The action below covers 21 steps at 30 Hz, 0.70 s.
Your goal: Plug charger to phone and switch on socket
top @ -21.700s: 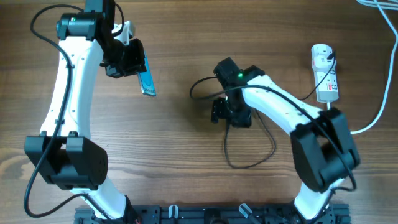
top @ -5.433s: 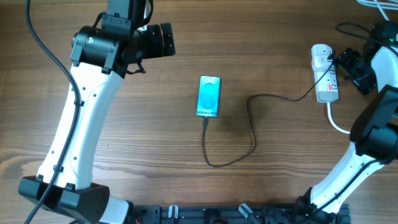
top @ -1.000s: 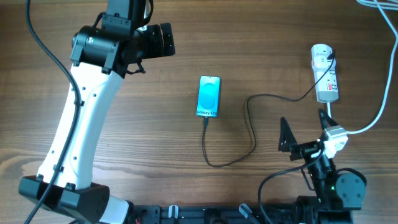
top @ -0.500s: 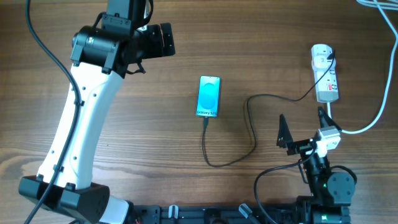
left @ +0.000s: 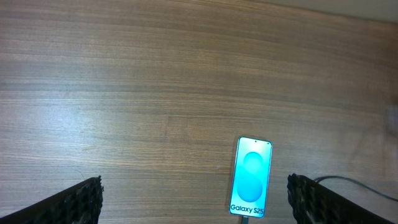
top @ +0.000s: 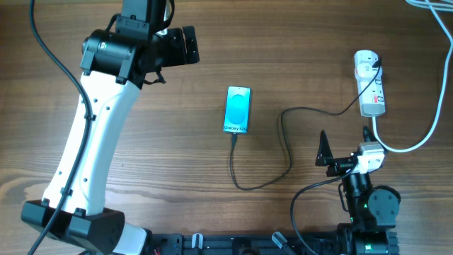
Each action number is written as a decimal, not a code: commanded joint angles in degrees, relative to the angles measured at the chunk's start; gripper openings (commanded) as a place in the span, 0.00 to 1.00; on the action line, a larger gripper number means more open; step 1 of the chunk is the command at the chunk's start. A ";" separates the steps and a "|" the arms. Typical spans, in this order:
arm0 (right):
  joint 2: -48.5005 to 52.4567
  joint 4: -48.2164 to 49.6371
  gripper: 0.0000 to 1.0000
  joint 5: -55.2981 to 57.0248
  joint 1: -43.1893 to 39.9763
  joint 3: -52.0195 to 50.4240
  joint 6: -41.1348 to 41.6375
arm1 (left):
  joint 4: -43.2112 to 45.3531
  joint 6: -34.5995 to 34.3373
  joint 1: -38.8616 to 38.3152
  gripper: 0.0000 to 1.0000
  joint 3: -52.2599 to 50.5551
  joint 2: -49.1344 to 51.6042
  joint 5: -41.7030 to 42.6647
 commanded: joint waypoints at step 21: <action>-0.72 0.02 1.00 2.01 0.33 -0.07 -0.72 | -0.02 0.09 0.07 1.00 -0.04 0.26 -0.35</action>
